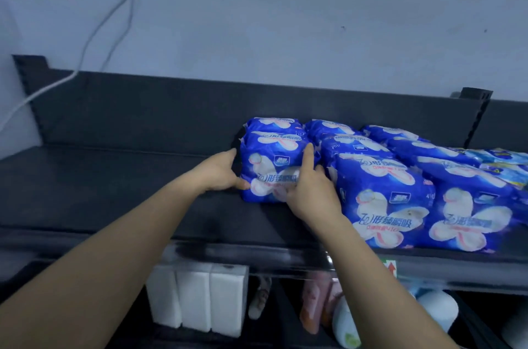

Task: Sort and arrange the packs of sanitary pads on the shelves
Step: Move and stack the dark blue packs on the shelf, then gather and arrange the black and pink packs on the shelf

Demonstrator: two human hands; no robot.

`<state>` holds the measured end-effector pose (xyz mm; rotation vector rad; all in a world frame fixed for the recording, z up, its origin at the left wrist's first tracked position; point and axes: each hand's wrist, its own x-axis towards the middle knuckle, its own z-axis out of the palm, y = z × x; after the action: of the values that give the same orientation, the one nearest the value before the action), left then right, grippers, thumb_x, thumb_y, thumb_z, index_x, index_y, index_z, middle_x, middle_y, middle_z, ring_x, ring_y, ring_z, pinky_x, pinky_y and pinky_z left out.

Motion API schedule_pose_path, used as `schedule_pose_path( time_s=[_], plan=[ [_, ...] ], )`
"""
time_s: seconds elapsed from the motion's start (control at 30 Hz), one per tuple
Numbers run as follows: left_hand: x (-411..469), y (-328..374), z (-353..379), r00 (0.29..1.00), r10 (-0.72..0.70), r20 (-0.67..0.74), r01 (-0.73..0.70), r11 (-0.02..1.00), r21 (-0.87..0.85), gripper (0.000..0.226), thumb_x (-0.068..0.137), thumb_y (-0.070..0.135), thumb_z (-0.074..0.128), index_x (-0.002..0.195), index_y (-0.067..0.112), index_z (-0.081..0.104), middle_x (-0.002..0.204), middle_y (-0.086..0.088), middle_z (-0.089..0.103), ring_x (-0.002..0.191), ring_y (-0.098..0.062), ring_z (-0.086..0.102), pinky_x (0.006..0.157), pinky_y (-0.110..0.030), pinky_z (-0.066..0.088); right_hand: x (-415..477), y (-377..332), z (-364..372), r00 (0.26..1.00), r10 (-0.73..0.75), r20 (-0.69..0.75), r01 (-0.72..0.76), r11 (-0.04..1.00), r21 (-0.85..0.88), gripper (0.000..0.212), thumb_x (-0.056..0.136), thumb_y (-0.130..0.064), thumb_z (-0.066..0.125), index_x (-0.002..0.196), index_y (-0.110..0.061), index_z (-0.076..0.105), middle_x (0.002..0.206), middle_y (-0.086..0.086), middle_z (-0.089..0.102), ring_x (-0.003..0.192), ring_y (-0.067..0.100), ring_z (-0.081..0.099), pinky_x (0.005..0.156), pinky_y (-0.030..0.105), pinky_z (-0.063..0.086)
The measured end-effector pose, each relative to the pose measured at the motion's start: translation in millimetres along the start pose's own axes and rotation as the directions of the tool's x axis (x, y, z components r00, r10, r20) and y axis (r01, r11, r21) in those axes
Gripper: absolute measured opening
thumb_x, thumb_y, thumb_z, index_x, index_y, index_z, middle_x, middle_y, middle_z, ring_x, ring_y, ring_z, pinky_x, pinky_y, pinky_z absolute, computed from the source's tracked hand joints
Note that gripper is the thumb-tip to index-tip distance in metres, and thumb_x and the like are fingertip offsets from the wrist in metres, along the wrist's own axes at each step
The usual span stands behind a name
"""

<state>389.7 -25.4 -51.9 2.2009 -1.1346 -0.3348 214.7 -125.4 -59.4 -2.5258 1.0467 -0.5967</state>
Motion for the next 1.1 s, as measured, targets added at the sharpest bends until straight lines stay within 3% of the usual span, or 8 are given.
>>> schedule_pose_path(
  time_s=[0.1,0.17,0.3,0.4,0.53,0.7,0.87,1.1],
  plan=[
    [-38.1,6.4,-10.3,0.994,-0.089,-0.070,0.103,0.970,0.221,0.088,0.080,0.030,0.076,0.150,0.006,0.027,0.154,-0.009,0.036,0.138,-0.023,0.039,0.109,-0.028,0.033,-16.5,0.7,-2.7,0.997,-0.075,0.015,0.076,0.997,-0.027,0.089,0.094,-0.032,0.057,0.154,-0.019,-0.008,0.159,0.023,-0.001,0.144,0.037,0.020,0.108,0.043,0.033],
    [-67.6,6.0,-15.6,0.984,-0.147,-0.106,0.171,0.944,0.283,0.088,0.084,0.031,0.073,0.151,0.007,0.023,0.155,-0.009,0.033,0.139,-0.023,0.036,0.110,-0.028,0.031,-29.1,0.4,-1.5,0.991,-0.137,0.010,0.137,0.989,-0.051,0.086,0.093,-0.030,0.058,0.154,-0.020,-0.002,0.159,0.021,-0.010,0.146,0.037,0.012,0.109,0.043,0.032],
    [-135.3,-3.8,-25.8,0.950,-0.249,-0.187,0.306,0.856,0.416,0.083,0.089,0.038,0.067,0.153,0.012,0.021,0.157,-0.006,0.027,0.142,-0.023,0.030,0.113,-0.032,0.030,-53.5,-9.4,5.1,0.947,-0.317,0.046,0.320,0.944,-0.078,0.085,0.090,-0.034,0.062,0.153,-0.019,0.008,0.160,0.020,-0.005,0.148,0.034,0.002,0.114,0.046,0.026],
    [-189.1,-11.5,-33.0,0.909,-0.307,-0.283,0.414,0.752,0.513,0.076,0.088,0.038,0.066,0.149,0.012,0.030,0.153,-0.009,0.034,0.138,-0.026,0.035,0.111,-0.041,0.034,-73.0,-28.3,10.7,0.879,-0.465,0.109,0.472,0.880,-0.051,0.078,0.091,-0.034,0.061,0.151,-0.015,0.016,0.159,0.020,0.007,0.148,0.033,0.006,0.116,0.044,0.023],
    [-267.6,-17.0,-48.1,0.834,-0.371,-0.409,0.551,0.606,0.573,0.067,0.085,0.039,0.067,0.141,0.012,0.041,0.145,-0.009,0.043,0.132,-0.028,0.042,0.105,-0.043,0.040,-105.7,-65.2,21.5,0.756,-0.630,0.177,0.642,0.767,-0.013,0.075,0.091,-0.037,0.061,0.151,-0.014,0.021,0.154,0.015,0.024,0.148,0.031,0.010,0.111,0.042,0.029],
    [-375.7,-17.8,-67.9,0.693,-0.488,-0.530,0.721,0.452,0.526,0.058,0.084,0.040,0.063,0.133,0.015,0.045,0.135,-0.006,0.052,0.121,-0.028,0.051,0.096,-0.041,0.045,-158.5,-123.5,27.6,0.560,-0.758,0.335,0.788,0.612,0.067,0.067,0.094,-0.043,0.056,0.147,-0.016,0.026,0.153,0.011,0.029,0.148,0.029,0.009,0.110,0.042,0.030],
    [-484.8,-14.8,-78.4,0.521,-0.578,-0.628,0.850,0.283,0.445,0.061,0.088,0.038,0.063,0.139,0.013,0.041,0.141,-0.006,0.048,0.128,-0.026,0.046,0.102,-0.041,0.041,-231.1,-178.8,30.8,0.365,-0.858,0.361,0.889,0.436,0.138,0.057,0.091,-0.043,0.059,0.135,-0.014,0.040,0.139,0.012,0.043,0.135,0.030,0.030,0.100,0.041,0.040],
    [-639.4,0.9,-75.1,0.298,-0.640,-0.708,0.945,0.093,0.313,0.062,0.087,0.040,0.063,0.139,0.015,0.041,0.139,-0.005,0.048,0.128,-0.025,0.046,0.100,-0.040,0.040,-351.1,-241.2,18.5,0.140,-0.928,0.345,0.945,0.229,0.233,0.063,0.090,-0.043,0.060,0.141,-0.015,0.037,0.139,0.013,0.042,0.135,0.029,0.031,0.103,0.040,0.039]
  ],
)
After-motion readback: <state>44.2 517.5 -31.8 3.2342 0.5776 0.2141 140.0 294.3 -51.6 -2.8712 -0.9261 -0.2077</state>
